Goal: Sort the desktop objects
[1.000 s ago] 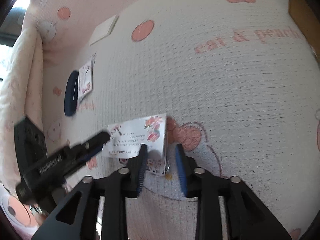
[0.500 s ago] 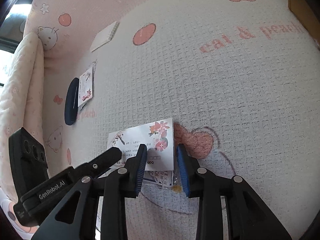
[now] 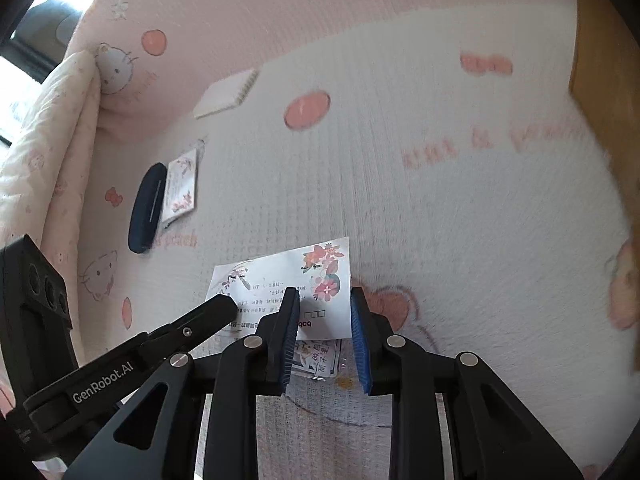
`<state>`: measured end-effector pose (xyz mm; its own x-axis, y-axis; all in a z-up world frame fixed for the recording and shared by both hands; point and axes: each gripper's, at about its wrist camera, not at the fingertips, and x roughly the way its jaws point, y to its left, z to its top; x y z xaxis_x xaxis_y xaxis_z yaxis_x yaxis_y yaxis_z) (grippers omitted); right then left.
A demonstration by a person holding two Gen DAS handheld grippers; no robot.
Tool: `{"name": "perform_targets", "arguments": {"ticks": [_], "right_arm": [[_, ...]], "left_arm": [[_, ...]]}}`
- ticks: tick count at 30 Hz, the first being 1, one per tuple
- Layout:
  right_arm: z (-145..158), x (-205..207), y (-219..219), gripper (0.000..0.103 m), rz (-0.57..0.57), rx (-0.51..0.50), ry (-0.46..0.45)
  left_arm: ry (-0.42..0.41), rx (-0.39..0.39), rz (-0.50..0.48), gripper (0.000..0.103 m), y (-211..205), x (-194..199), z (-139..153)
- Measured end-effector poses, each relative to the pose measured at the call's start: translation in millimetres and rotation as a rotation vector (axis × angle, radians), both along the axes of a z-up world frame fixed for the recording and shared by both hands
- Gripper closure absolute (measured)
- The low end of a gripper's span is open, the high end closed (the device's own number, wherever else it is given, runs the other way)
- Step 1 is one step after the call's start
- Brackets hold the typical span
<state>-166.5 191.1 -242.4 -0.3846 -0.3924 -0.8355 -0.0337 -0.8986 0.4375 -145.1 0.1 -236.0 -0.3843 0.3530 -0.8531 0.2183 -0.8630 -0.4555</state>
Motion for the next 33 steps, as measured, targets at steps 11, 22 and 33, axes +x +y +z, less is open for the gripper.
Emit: {"name": "perform_targets", "arguments": {"ticks": [11,22,33], "right_arm": [[105,17,47,0.081,-0.070,0.059,0.163],[193,49,129,0.081,-0.213,0.157,0.299],[243,72,272,0.081,-0.455,0.207,0.349]], "left_arm": [[0.165,0.055,-0.055,0.078,47,-9,89],[0.278,0.121,-0.210,0.078,143,-20,162],[0.299,0.201,-0.444,0.078,298,-55,193]]}}
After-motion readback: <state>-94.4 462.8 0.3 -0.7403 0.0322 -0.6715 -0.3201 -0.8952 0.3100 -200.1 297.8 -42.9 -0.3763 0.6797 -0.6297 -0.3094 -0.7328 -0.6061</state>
